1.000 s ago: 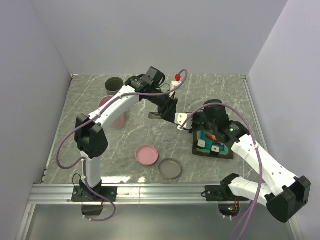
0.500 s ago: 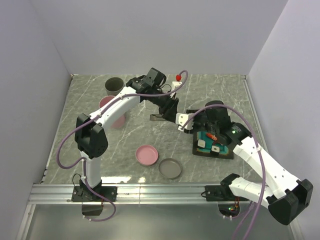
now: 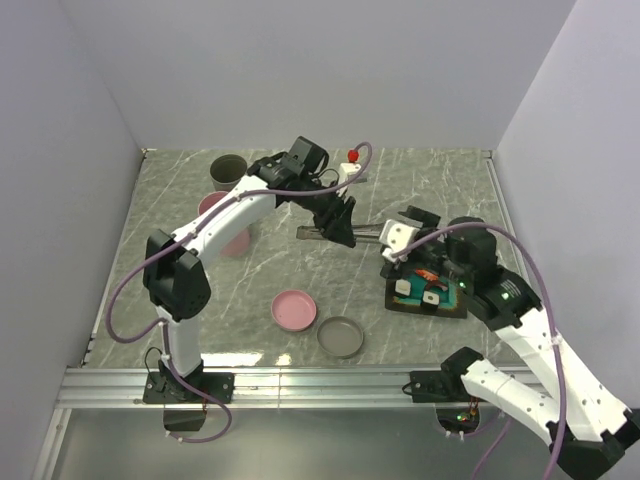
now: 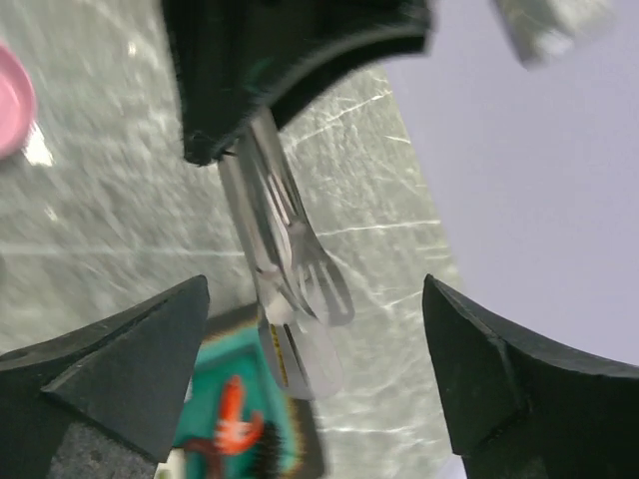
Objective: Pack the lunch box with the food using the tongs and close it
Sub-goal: Pass the clamp from the right arm to the left, then pick up the food using the clamp
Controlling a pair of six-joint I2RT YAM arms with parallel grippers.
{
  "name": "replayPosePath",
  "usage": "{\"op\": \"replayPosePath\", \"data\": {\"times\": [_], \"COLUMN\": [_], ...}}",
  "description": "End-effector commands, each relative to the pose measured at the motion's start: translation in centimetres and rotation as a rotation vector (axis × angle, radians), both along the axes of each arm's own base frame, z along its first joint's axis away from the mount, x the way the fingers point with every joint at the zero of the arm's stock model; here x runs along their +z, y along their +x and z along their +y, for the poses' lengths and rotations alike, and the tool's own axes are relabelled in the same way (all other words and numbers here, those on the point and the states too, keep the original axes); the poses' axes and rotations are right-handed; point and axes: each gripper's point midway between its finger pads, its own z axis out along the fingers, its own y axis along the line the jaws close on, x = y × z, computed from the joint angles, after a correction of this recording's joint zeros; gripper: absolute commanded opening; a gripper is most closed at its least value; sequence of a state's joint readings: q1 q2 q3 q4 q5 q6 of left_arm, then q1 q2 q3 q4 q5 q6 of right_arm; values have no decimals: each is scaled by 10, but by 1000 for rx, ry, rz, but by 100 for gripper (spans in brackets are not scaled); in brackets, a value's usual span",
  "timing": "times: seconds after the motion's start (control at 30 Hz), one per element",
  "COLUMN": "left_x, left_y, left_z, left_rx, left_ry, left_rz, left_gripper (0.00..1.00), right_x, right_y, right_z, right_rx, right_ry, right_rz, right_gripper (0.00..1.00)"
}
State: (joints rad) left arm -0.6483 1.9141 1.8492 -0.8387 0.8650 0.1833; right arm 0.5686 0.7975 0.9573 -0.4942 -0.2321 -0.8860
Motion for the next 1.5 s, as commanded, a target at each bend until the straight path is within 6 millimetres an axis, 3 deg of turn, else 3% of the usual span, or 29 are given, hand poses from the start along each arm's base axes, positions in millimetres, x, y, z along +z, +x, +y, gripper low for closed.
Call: {"op": "replayPosePath", "data": {"times": [0.0,0.27,0.4,0.57,0.73,0.93,1.13,1.47], "left_x": [28,3,-5,-19,-27,-38,-61,-86], "left_y": [-7,-15,-14,-4,-5,-10,-13,-13], "left_z": [14,39,48,48,32,9,-10,-29], "left_rx": [-8,-12,-25,-88,-189,-285,-343,-364], "left_ry": [-25,55,85,110,114,138,158,181], "left_rz": [-124,-208,-275,-426,-612,-736,-721,-664], "left_gripper": [61,64,65,66,66,67,67,66], "right_x": [30,55,56,51,36,58,74,96], "right_y": [-10,-8,-4,2,14,27,38,35], "right_z": [-6,-42,-61,-66,-64,-77,-85,-87], "right_rx": [-96,-334,-445,-510,-519,-510,-491,-451], "right_ry": [240,595,748,928,1091,1148,1179,1185], "right_rz": [63,216,303,488,771,773,826,776], "right_gripper": [95,99,99,100,100,100,100,100]}}
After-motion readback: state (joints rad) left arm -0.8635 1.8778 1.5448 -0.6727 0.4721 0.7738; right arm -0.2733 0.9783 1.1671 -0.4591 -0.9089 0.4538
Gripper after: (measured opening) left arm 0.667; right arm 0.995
